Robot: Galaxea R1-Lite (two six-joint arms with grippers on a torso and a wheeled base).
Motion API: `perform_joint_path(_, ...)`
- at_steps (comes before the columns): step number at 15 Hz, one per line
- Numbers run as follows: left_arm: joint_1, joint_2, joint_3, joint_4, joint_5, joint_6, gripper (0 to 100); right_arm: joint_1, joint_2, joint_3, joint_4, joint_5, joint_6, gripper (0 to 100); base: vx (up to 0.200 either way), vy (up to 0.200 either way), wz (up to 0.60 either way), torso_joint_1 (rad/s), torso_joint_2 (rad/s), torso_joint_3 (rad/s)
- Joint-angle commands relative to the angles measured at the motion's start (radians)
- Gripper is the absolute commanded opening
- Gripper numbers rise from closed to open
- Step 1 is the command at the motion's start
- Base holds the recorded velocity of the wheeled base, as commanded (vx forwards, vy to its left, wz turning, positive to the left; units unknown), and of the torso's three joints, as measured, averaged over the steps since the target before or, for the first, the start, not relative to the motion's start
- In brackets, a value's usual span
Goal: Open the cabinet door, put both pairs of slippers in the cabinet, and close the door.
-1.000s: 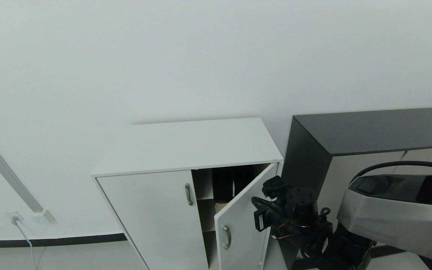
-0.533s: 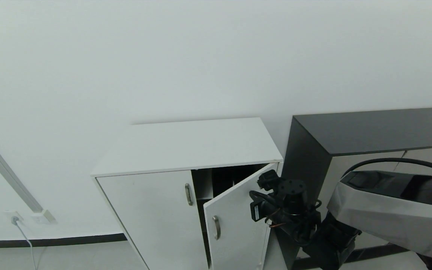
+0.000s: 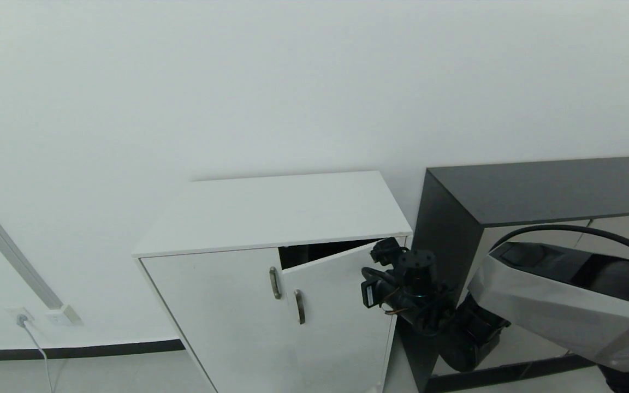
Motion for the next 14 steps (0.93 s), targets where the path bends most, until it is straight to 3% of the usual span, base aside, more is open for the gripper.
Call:
perform_joint_path(1, 0.0, 0.001, -0.001, 0.0, 0.0, 0.001, 0, -0.002, 0.004, -0.034, 0.012, 0.0, 0.0, 0, 0.0, 0.0, 0.0, 0.0, 0.0, 0.0)
perform_joint_path(14, 0.0, 0.001, -0.001, 0.0, 0.0, 0.001, 0, -0.026, 0.039, -0.095, 0.024, 0.0, 0.0, 0, 0.0, 0.0, 0.0, 0.0, 0.0, 0.0)
